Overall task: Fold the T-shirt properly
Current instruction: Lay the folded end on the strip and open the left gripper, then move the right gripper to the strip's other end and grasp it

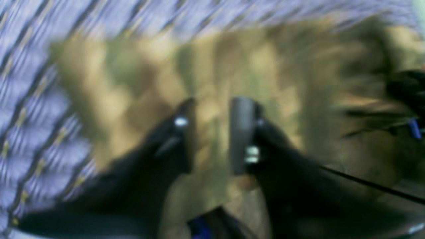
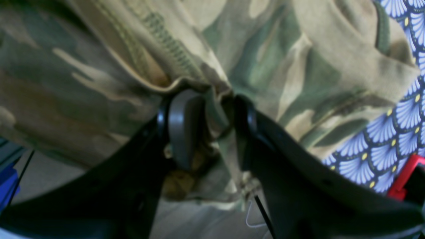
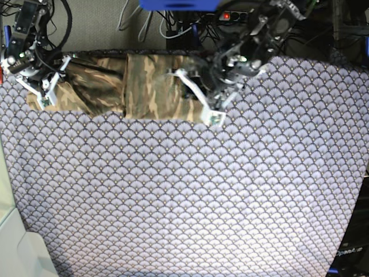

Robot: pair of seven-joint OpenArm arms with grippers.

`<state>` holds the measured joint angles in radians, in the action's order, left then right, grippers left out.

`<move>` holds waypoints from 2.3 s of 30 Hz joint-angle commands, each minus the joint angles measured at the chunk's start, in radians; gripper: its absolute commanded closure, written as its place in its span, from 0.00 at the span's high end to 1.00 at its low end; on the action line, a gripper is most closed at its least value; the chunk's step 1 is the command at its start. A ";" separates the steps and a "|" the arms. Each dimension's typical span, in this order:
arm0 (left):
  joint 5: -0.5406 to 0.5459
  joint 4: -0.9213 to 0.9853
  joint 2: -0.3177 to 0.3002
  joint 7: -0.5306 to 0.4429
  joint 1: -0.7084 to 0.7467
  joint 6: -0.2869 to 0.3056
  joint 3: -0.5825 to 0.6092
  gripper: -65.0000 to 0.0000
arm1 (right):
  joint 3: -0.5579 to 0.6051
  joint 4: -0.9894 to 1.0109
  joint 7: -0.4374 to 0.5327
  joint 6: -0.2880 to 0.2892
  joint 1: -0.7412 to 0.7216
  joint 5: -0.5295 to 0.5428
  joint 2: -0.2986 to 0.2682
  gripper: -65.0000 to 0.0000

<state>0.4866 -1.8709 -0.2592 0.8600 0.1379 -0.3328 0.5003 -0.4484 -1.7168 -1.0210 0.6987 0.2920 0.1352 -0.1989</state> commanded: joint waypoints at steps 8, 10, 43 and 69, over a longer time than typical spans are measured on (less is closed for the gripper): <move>0.004 0.149 0.034 -0.035 -0.039 0.010 -0.013 0.04 | -0.002 -0.047 -0.009 -0.001 0.005 0.001 -0.014 0.35; -0.002 0.179 0.045 -0.035 -0.040 0.010 -0.013 0.04 | -0.005 -0.068 -0.011 -0.001 0.005 0.001 -0.014 0.35; -0.004 0.202 0.033 -0.034 -0.040 0.010 -0.019 0.04 | -0.241 0.076 -0.333 -0.001 -0.118 0.513 -0.190 0.62; -0.004 0.201 0.033 -0.031 -0.036 0.010 -0.019 0.04 | -0.151 0.377 -0.204 -0.001 -0.161 0.610 -0.271 0.68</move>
<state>0.4919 -1.6623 -0.2214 0.8181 0.1047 -0.3141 0.4839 -0.5961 -1.3281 -1.2350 0.6987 0.1371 0.7296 -0.4534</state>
